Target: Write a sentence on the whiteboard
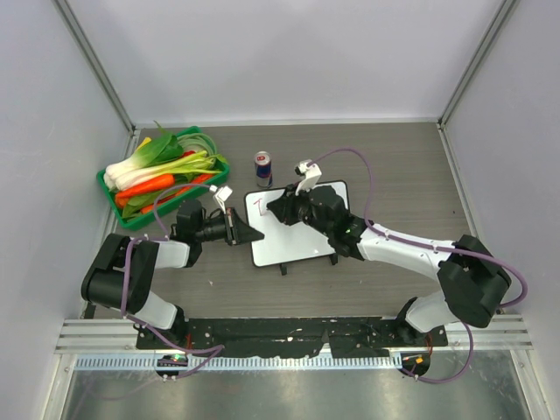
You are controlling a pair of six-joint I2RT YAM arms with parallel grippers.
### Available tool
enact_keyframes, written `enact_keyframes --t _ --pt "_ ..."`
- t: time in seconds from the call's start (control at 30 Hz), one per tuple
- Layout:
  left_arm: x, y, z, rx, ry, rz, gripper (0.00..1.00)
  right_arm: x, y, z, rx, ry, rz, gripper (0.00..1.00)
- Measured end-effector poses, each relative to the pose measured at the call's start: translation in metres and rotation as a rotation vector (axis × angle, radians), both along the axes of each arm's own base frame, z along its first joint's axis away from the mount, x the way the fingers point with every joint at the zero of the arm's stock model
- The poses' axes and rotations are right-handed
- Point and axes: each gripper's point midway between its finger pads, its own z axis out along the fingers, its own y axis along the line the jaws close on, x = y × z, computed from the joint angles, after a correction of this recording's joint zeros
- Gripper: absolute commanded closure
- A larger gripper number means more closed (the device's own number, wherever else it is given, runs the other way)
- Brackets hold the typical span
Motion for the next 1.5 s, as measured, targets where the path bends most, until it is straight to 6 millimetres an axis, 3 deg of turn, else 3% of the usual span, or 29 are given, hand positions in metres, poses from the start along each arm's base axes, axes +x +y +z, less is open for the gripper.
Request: enact_keyframes --t 0.67,1.5 --pt "0.0 0.0 0.001 -0.001 -0.005 -0.001 1.0 0.004 -0.008 0.013 0.023 -0.006 -0.045 0.99" --pt "0.0 0.0 0.001 -0.002 -0.004 -0.003 1.0 0.01 -0.01 0.008 0.014 0.002 -0.064 0.99"
